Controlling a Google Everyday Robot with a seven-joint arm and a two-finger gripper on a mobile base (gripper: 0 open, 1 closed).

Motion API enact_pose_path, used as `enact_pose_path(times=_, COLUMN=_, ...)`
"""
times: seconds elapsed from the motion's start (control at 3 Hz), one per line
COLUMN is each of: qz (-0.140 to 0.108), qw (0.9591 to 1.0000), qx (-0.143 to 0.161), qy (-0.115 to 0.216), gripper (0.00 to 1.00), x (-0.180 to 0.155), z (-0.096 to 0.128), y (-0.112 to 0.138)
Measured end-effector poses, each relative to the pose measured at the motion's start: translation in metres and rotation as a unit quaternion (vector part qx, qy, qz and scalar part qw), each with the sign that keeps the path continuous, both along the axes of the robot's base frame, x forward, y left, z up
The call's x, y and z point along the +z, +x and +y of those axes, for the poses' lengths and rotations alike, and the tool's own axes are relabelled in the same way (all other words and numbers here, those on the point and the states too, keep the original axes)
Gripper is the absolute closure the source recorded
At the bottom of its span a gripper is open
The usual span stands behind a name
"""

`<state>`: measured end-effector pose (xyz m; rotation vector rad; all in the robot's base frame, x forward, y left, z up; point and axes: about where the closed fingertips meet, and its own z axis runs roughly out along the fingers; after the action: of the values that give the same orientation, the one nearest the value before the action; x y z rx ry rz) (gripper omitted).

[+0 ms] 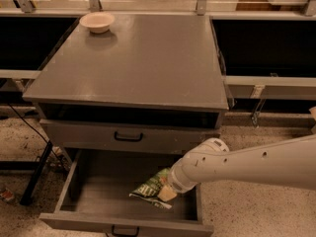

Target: Place green jalapeno chip bag into middle drawer

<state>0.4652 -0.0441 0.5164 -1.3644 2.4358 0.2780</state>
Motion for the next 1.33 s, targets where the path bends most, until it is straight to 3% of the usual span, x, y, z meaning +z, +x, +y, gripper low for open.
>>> enact_pose_path(times=0.33, qz=0.005, qw=1.0000, qx=-0.006, qy=0.006, gripper=1.00, x=-0.007, z=0.002, y=0.002)
enact_pose_path(times=0.67, qz=0.031, qw=0.9993, qx=-0.012, qy=0.019, gripper=1.00, x=-0.043, z=0.020, y=0.027)
enact_pose_path(times=1.0, qz=0.031, qw=0.9993, qx=-0.012, qy=0.019, gripper=1.00, x=-0.043, z=0.020, y=0.027)
enact_pose_path(times=1.33, qz=0.055, qw=0.9983, qx=-0.018, qy=0.009, gripper=1.00, x=-0.075, z=0.025, y=0.034)
